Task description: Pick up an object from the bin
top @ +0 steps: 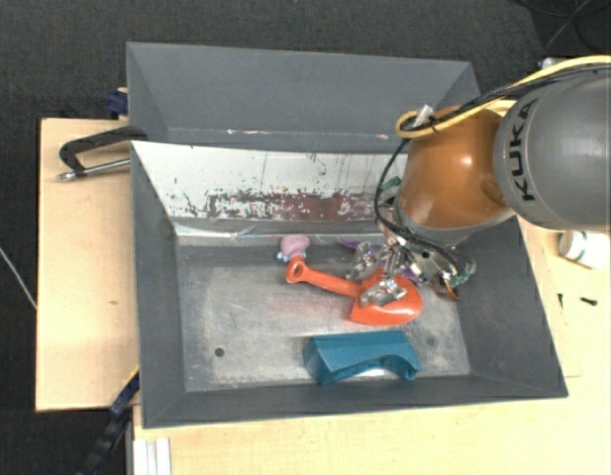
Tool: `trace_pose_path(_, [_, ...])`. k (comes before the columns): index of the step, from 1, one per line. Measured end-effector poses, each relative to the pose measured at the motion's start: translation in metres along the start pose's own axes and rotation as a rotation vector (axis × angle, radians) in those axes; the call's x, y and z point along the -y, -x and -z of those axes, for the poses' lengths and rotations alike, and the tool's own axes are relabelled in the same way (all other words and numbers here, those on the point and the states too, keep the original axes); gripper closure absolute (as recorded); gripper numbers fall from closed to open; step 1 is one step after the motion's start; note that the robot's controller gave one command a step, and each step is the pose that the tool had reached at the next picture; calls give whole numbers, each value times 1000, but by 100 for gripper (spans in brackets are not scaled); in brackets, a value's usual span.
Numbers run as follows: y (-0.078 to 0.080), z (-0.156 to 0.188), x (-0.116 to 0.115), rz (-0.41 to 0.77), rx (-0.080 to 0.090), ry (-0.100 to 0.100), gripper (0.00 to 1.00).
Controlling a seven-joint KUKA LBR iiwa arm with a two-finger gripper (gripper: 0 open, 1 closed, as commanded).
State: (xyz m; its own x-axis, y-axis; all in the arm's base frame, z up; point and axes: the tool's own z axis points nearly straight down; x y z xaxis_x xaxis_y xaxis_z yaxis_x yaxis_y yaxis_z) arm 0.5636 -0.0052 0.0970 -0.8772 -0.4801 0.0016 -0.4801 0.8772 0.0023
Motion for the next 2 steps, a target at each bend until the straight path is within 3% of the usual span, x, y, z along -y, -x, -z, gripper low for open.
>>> trace_pose_path(2, [1,40,1,-1,7,-3,100])
